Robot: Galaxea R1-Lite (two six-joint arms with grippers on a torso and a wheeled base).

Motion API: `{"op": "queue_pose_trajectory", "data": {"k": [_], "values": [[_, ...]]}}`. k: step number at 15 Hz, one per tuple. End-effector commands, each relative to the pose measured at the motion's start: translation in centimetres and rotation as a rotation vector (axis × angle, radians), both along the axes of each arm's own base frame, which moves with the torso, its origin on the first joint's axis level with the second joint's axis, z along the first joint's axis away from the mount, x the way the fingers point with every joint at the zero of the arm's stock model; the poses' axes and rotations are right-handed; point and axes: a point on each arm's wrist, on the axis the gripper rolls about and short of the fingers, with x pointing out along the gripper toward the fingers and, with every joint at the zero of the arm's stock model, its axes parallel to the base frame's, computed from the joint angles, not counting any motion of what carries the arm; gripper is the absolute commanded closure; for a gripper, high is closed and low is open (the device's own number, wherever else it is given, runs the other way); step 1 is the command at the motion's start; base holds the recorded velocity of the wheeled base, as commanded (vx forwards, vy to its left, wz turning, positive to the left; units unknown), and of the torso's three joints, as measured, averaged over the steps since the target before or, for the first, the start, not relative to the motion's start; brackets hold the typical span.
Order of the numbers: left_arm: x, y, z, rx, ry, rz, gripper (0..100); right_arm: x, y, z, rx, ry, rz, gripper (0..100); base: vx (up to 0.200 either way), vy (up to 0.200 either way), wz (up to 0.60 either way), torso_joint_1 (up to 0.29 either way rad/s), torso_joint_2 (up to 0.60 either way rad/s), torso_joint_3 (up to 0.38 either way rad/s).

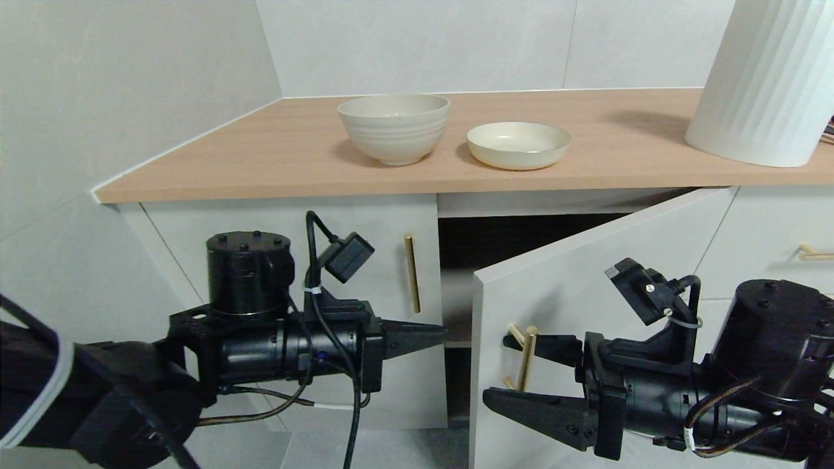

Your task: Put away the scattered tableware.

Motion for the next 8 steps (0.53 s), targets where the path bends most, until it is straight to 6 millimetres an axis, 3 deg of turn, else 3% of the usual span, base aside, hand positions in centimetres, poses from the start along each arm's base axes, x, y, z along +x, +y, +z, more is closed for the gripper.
{"op": "queue_pose_trajectory", "data": {"k": [1,3,8], "values": [[1.3,-1.8,-2.7,0.026,0.011,0.022,100,0.0,0.0,-0.1,-0.005,0.002,-0.003,0,0.000,0.000,0.00,0.000,0.00,0.000],[2.0,-2.9,-3.7,0.006,-0.079,0.106,100,0.0,0.0,-0.3,-0.009,0.006,-0.005,0,0.000,0.000,0.00,0.000,0.00,0.000],[1.7,-4.0,-3.8,-0.004,-0.122,0.127,100,0.0,0.0,-0.3,-0.013,0.004,-0.022,0,0.000,0.000,0.00,0.000,0.00,0.000]]}}
